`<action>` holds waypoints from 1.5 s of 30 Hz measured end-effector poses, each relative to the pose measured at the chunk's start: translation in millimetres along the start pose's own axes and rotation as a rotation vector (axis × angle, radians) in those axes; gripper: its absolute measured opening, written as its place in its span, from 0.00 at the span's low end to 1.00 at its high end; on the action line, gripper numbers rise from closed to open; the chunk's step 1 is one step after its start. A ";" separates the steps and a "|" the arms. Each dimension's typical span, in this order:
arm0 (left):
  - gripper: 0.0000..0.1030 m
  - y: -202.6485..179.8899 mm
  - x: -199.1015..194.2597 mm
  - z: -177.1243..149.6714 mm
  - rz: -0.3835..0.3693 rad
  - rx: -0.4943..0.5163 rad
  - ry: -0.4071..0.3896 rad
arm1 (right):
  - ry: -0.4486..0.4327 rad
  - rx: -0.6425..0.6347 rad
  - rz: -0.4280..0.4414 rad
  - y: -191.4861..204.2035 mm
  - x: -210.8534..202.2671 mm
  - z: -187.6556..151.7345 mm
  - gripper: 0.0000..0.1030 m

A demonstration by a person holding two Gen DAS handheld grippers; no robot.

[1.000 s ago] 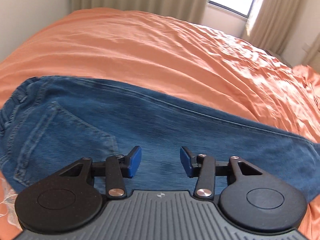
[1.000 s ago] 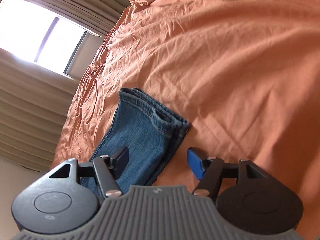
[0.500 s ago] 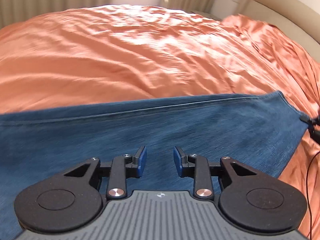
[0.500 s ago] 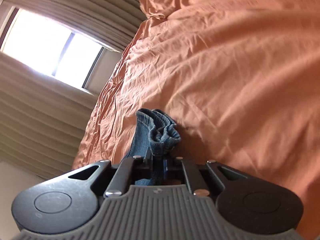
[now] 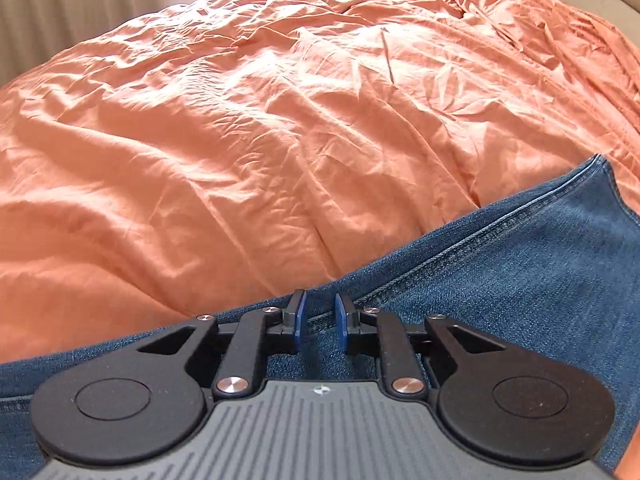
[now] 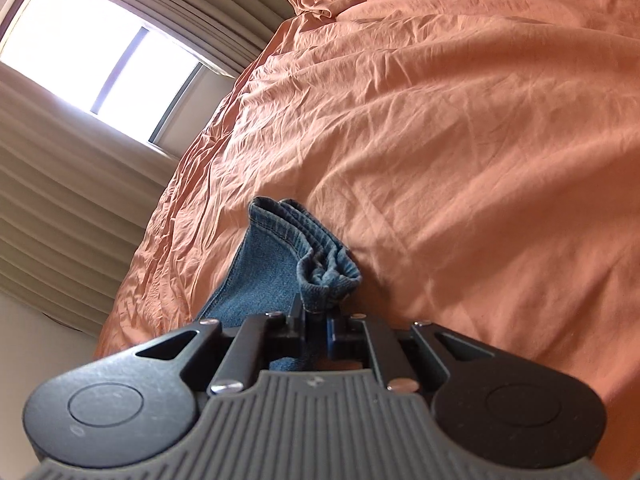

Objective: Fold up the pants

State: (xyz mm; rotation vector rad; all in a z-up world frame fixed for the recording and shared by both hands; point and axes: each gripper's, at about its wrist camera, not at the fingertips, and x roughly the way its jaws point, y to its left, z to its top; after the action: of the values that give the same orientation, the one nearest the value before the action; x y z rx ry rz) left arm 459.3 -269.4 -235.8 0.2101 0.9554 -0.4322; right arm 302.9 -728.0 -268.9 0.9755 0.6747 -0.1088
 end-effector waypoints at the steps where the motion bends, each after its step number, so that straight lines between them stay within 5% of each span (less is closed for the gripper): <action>1: 0.18 -2.0 0.5 0.5 0.011 0.004 -0.005 | 0.001 0.001 -0.002 0.7 0.6 0.6 0.04; 7: 0.18 -19.4 -37.9 -7.9 0.047 0.071 -0.055 | -0.002 -0.037 -0.016 15.8 -3.6 4.7 0.04; 14: 0.15 -45.0 -71.5 -68.3 -0.004 0.099 0.021 | -0.037 -0.098 -0.016 49.4 -22.4 9.8 0.04; 19: 0.04 -59.1 -99.4 -108.8 -0.051 0.033 0.015 | -0.071 -0.275 -0.039 106.8 -43.1 6.4 0.03; 25: 0.07 -58.8 -124.7 -135.5 -0.143 -0.016 0.048 | -0.105 -0.436 0.005 197.6 -70.3 -8.2 0.03; 31: 0.11 -3.9 -189.7 -146.5 -0.167 -0.129 -0.050 | -0.098 -0.568 0.084 295.4 -82.9 -52.5 0.03; 36: 0.11 62.4 -241.3 -149.4 -0.080 -0.201 -0.135 | -0.057 -0.643 0.142 365.4 -70.6 -108.6 0.03; 45: 0.11 161.3 -280.4 -179.2 0.033 -0.337 -0.170 | 0.140 -0.666 0.184 410.8 7.5 -246.0 0.03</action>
State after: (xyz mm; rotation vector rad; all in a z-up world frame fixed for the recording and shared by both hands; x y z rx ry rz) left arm 257.8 13.3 -108.4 -0.1154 0.8413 -0.2487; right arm 345.9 -296.0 -66.6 0.3984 0.6810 0.3332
